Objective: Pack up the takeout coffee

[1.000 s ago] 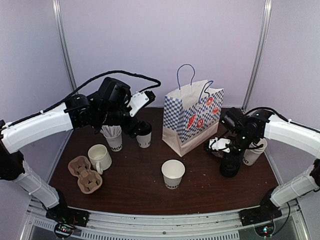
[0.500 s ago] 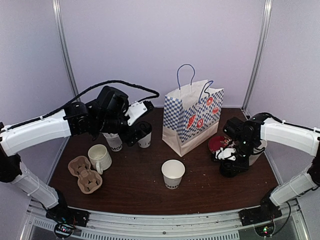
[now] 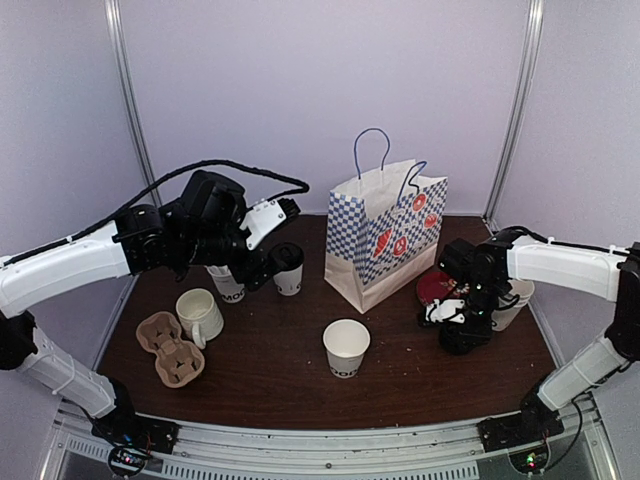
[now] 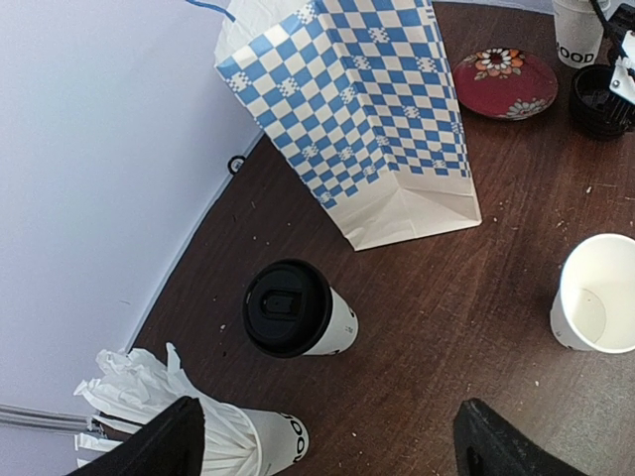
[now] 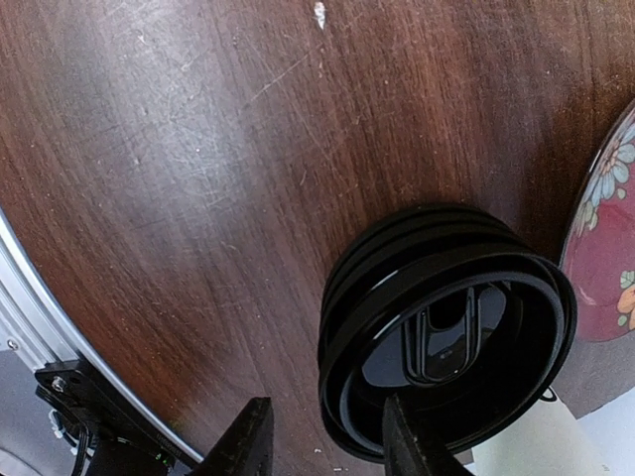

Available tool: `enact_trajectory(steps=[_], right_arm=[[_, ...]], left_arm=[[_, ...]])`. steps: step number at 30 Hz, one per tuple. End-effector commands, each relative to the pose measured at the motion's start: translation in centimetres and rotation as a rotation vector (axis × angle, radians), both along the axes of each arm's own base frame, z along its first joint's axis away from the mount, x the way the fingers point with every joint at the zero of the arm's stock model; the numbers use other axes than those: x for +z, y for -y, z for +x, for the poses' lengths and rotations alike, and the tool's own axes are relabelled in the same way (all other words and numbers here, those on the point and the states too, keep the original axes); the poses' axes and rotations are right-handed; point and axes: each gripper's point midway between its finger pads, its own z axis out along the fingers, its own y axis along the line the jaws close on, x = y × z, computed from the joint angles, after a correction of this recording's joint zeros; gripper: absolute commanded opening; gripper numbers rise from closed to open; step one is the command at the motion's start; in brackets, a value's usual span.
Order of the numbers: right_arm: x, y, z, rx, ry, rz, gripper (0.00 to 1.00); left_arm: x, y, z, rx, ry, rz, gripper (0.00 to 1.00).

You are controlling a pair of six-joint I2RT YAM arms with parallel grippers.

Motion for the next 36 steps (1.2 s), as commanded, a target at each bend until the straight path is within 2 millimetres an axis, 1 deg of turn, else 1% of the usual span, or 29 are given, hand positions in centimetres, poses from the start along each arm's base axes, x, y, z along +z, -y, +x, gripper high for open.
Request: enact_trajectory(steps=[1, 6, 12, 16, 19, 23, 28, 30, 32, 34, 36], right_arm=[[-0.4, 0.1, 0.9, -0.005, 0.029, -0.013, 0.40], [-0.8, -0.3, 1.3, -0.007, 0.016, -0.013, 0.32], [-0.7, -0.6, 1.3, -0.019, 0.001, -0.006, 0.24], [-0.6, -0.6, 1.2, -0.027, -0.002, -0.003, 0.16], [-0.1, -0.7, 1.1, -0.035, -0.004, 0.007, 0.12], [1.0, -0.9, 1.0, -0.045, 0.007, 0.026, 0.09], [1.8, -1.1, 0.8, -0.058, -0.001, 0.044, 0.05], [2.5, -1.3, 0.7, -0.065, -0.006, 0.059, 0.04], [4.1, -2.1, 0.6, -0.076, 0.001, 0.109, 0.03], [6.2, -3.6, 0.5, -0.094, 0.001, 0.209, 0.03], [9.0, -5.9, 0.5, -0.111, 0.005, 0.351, 0.02]], left_arm=[[0.7, 0.5, 0.2, -0.007, 0.032, -0.027, 0.91], [0.7, 0.5, 0.2, -0.007, 0.026, -0.031, 0.91], [0.5, 0.6, 0.2, -0.006, 0.024, -0.028, 0.91], [0.4, 0.6, 0.2, -0.008, 0.023, -0.023, 0.91], [0.3, 0.6, 0.2, -0.011, 0.021, -0.022, 0.91], [0.2, 0.6, 0.1, -0.015, 0.016, -0.021, 0.91], [0.3, 0.7, 0.0, -0.020, 0.014, -0.025, 0.91], [0.3, 0.7, 0.0, -0.019, 0.014, -0.024, 0.91], [0.3, 0.7, 0.1, -0.016, 0.017, -0.025, 0.91], [0.2, 0.9, 0.1, -0.023, 0.024, -0.037, 0.90], [0.0, 1.4, -0.2, -0.063, 0.047, -0.058, 0.89]])
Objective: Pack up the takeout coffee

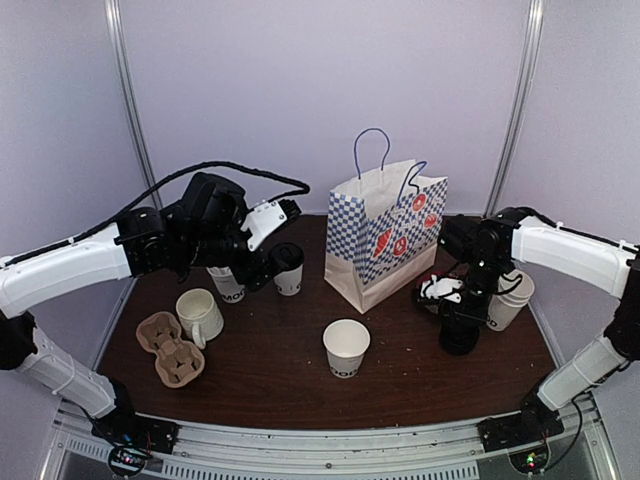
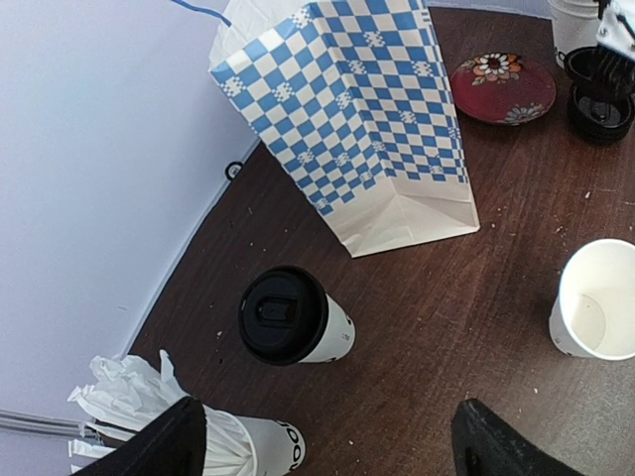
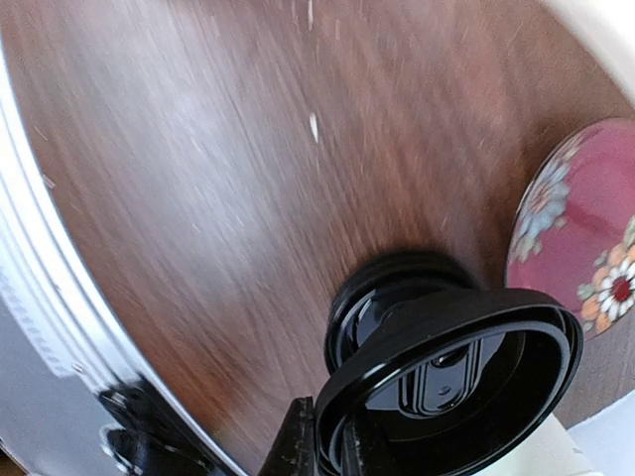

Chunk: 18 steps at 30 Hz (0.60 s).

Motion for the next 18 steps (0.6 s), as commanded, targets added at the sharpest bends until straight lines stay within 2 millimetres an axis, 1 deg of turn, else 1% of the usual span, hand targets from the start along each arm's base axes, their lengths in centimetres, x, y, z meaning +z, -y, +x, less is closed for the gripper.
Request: enact_trajectory(steps=[1, 3, 5, 7, 8, 10, 12, 13, 14, 16, 18], right_arm=[[7.0, -4.5, -0.5, -0.048, 0.014, 0.316, 0.02], [10.3, -6.9, -0.8, -0.027, -0.004, 0.476, 0.02], [13.3, -8.7, -1.0, -0.002, -0.029, 0.615, 0.02], [16.2, -10.3, -1.1, 0.022, -0.047, 0.748, 0.02], [17.7, -11.1, -1.3, 0.034, -0.064, 0.809, 0.03], [20.6, -12.3, -1.9, 0.059, -0.113, 0.918, 0.03], [23.0, -13.3, -2.3, 0.082, -0.160, 1.013, 0.03], [24.0, -13.7, -2.3, 0.078, -0.182, 1.054, 0.03], [24.8, -14.1, -2.2, 0.074, -0.197, 1.092, 0.03], [26.2, -14.7, -2.3, 0.074, -0.244, 1.159, 0.03], [27.4, -15.1, -2.4, 0.070, -0.295, 1.216, 0.03]], left_arm=[[0.0, 1.2, -0.3, -0.081, 0.070, -0.051, 0.88], [0.3, 1.6, -0.7, -0.139, 0.154, -0.079, 0.89], [1.8, 2.4, -1.5, -0.224, 0.258, -0.163, 0.89], [4.8, 3.5, -2.9, -0.327, 0.354, -0.267, 0.90], [5.6, 4.1, -3.6, -0.375, 0.360, -0.299, 0.97], [7.8, 5.2, -4.7, -0.434, 0.400, -0.349, 0.97], [9.8, 6.3, -5.6, -0.453, 0.501, -0.373, 0.98], [10.4, 7.0, -6.0, -0.465, 0.539, -0.374, 0.98], [11.2, 7.4, -5.8, -0.441, 0.578, -0.368, 0.98], [12.2, 8.7, -6.3, -0.451, 0.641, -0.375, 0.98], [13.3, 9.4, -6.8, -0.460, 0.698, -0.420, 0.98]])
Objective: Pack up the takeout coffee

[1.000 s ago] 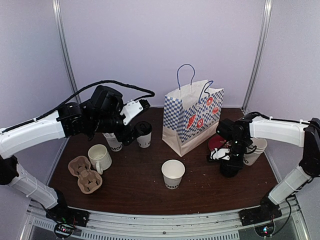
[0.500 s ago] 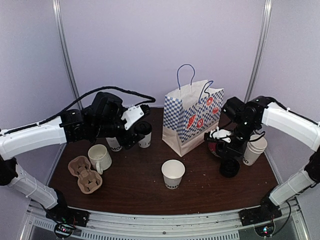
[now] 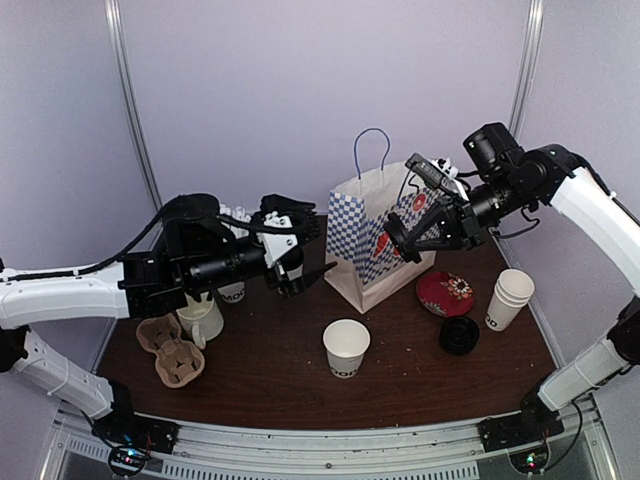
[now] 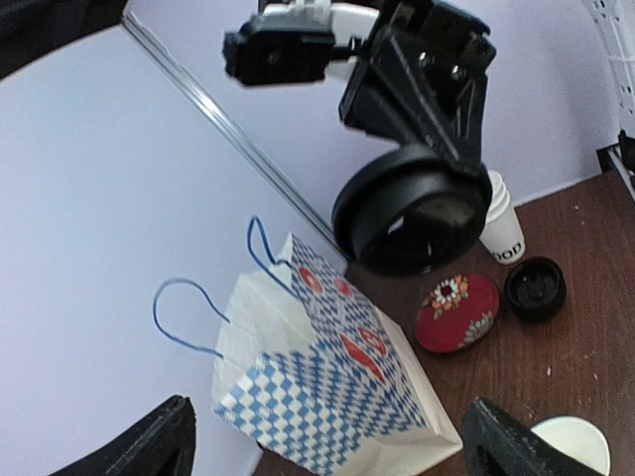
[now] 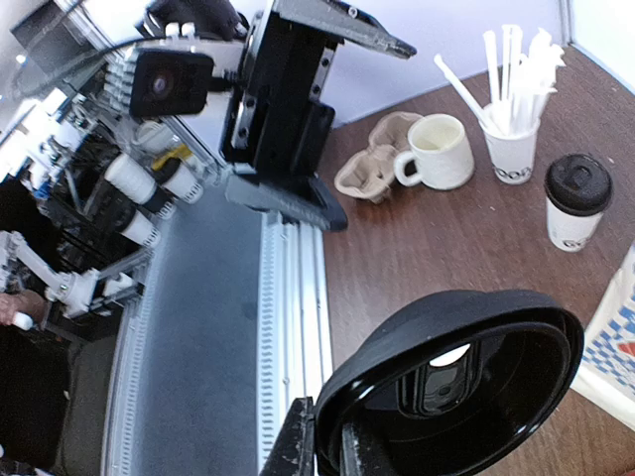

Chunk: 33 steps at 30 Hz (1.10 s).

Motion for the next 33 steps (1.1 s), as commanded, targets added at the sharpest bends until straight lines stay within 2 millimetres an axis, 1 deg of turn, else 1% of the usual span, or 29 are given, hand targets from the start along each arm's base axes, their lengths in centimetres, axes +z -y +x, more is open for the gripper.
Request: enact_trajectory(steps=[1, 5, 7, 10, 12, 15, 19, 23, 26, 33], right_arm=[[4.4, -1.6, -0.8, 0.078, -0.154, 0.211, 0.03], [5.6, -2.0, -0.4, 0.075, -0.220, 0.275, 0.03], [6.2, -2.3, -0.1, 0.073, -0.256, 0.315, 0.03], [7.1, -2.6, 0.2, 0.076, -0.287, 0.349, 0.03], [7.0, -2.6, 0.3, 0.076, -0.291, 0.349, 0.04], [7.0, -2.6, 0.3, 0.075, -0.291, 0.349, 0.04], [7.3, -2.6, 0.3, 0.079, -0.294, 0.352, 0.04], [7.2, -2.6, 0.2, 0.083, -0.302, 0.352, 0.04], [7.3, -2.6, 0.0, 0.088, -0.302, 0.355, 0.05], [7.4, -2.4, -0.3, 0.101, -0.302, 0.360, 0.06]], left_arm=[[6.4, 1.6, -1.0, -0.025, 0.220, -0.194, 0.97], [7.6, 2.7, -2.5, -0.076, 0.270, -0.263, 0.98], [7.5, 3.2, -3.1, -0.095, 0.288, -0.255, 0.98], [7.5, 3.4, -3.3, -0.103, 0.291, -0.268, 0.98], [7.4, 3.8, -3.1, -0.105, 0.287, -0.269, 0.98], [7.2, 4.8, -3.6, -0.154, 0.282, -0.262, 0.98], [6.9, 5.6, -3.3, -0.156, 0.271, -0.252, 0.98], [7.1, 6.0, -2.5, -0.123, 0.271, -0.261, 0.98], [7.1, 6.5, -1.5, -0.084, 0.262, -0.254, 0.97], [7.1, 7.2, -0.8, -0.066, 0.246, -0.268, 0.97]])
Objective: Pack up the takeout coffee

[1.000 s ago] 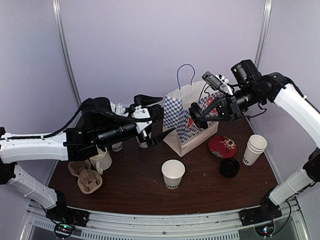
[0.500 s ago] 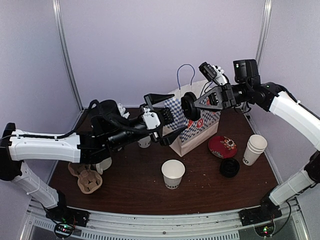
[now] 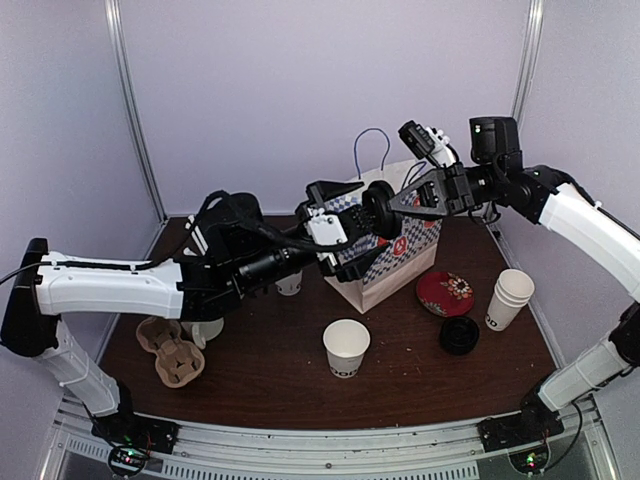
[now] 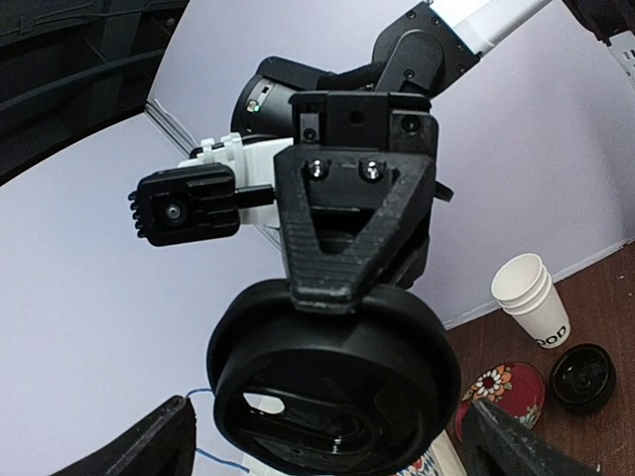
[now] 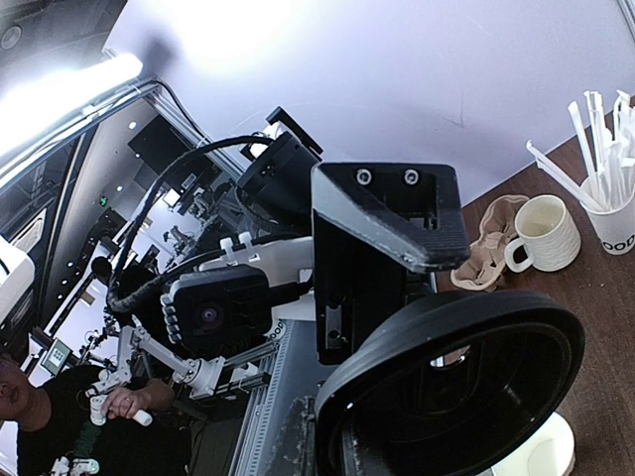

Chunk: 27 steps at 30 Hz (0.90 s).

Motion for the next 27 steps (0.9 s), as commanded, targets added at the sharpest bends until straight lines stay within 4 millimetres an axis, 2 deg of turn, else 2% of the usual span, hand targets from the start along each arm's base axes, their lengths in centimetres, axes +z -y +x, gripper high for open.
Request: enact_trajectory(steps=[1, 12, 21, 27], right_arm=[[1.23, 0.66, -1.03, 0.023, 0.037, 0.035, 0.06], [1.33, 0.85, -1.43, 0.030, 0.038, 0.042, 0.07], [1.36, 1.00, -1.72, 0.032, 0.038, 0.043, 0.08], [1.11, 1.04, -1.78, 0.031, 0.037, 0.042, 0.08]], left_arm=[[2.66, -0.18, 0.38, 0.022, 0.015, -0.092, 0.96], [2.61, -0.06, 0.88, -0.008, -0.030, -0.104, 0.84], [2.61, 0.28, 1.17, -0.006, -0.040, -0.106, 0.86], [2.59, 0.48, 1.05, -0.018, -0.047, -0.099, 0.82]])
